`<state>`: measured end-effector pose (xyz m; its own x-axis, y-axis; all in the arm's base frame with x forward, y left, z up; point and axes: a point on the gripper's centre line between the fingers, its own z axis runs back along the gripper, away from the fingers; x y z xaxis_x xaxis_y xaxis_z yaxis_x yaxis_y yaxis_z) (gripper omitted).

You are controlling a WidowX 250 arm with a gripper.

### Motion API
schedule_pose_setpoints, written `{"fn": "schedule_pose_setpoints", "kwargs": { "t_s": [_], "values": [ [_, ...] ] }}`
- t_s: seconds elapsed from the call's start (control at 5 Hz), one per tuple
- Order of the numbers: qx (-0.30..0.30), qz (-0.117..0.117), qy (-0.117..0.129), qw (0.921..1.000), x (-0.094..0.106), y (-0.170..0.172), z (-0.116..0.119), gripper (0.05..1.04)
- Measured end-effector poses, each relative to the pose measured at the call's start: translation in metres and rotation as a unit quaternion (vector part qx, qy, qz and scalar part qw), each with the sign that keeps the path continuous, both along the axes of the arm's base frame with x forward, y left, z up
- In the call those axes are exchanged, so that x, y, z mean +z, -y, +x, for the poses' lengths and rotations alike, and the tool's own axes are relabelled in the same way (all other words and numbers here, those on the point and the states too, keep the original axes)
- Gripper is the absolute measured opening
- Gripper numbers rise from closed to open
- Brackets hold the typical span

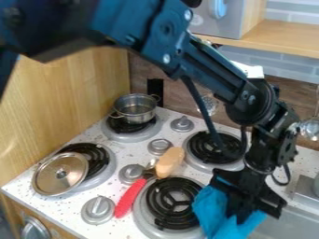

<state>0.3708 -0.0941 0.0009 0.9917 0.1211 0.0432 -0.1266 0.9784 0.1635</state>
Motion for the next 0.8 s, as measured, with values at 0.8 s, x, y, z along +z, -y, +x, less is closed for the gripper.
{"fn": "schedule_pose_setpoints", "kwargs": {
  "t_s": [0.8],
  "values": [
    [0.031,0.002,0.028,0.9991,0.003,-0.015,0.094,0.093]
  ]
}}
